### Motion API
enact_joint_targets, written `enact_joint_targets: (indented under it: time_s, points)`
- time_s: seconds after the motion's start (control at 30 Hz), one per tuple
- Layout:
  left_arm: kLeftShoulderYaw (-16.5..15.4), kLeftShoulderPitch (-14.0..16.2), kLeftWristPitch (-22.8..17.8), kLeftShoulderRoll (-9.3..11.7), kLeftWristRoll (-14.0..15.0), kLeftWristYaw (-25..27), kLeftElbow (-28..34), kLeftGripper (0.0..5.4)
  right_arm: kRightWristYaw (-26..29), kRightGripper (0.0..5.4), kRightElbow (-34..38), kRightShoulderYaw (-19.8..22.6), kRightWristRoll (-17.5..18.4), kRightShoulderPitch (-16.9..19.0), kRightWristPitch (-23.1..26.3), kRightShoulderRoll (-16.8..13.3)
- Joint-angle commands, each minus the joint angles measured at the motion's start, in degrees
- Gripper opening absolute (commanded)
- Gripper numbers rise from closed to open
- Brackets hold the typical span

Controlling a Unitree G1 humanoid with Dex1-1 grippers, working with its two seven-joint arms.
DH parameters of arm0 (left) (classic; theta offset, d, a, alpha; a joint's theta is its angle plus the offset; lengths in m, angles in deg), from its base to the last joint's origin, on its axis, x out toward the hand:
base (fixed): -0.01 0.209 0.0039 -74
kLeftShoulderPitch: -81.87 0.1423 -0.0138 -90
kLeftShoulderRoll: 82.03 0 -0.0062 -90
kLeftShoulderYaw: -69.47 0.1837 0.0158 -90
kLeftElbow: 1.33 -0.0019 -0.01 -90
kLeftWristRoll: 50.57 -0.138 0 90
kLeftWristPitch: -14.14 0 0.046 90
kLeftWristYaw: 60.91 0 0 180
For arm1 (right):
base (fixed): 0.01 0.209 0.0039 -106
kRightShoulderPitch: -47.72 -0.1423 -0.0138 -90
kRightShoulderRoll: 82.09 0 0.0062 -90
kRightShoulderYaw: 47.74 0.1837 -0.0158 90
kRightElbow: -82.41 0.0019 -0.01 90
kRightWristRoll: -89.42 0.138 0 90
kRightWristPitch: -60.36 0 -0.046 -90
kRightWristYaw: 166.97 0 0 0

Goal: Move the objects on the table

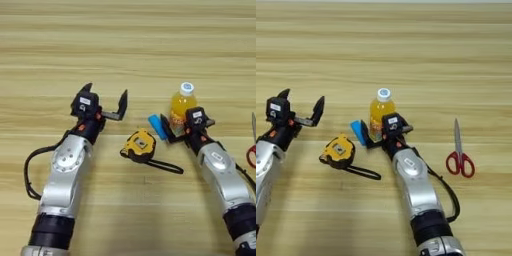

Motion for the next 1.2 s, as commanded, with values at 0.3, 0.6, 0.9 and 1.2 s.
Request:
enact_joint_targets:
  time_s: [0.3, 0.6, 0.9, 1.2]
  points:
    - [-2.1, -2.5, 0.4, 1.1, -3.5, -4.8, -10.3, 5.40, 0.4, 5.38, 7.0, -0.5, 0.5, 4.9, 3.1, -0.7]
    - [-1.8, -2.7, 0.3, 0.7, -3.5, -5.0, -9.8, 5.40, 1.3, 5.38, 18.3, -1.6, 1.1, 12.4, 6.9, -2.0]
    - [-1.7, -2.7, 0.4, 0.4, -3.5, -5.4, -9.8, 5.40, 1.7, 5.38, 29.0, -1.4, 1.8, 19.2, 12.0, -4.2]
    - [-1.5, -2.8, 0.6, 0.3, -3.3, -5.1, -9.2, 5.40, -2.2, 5.38, 32.6, 4.8, 2.3, 20.3, 12.9, -5.5]
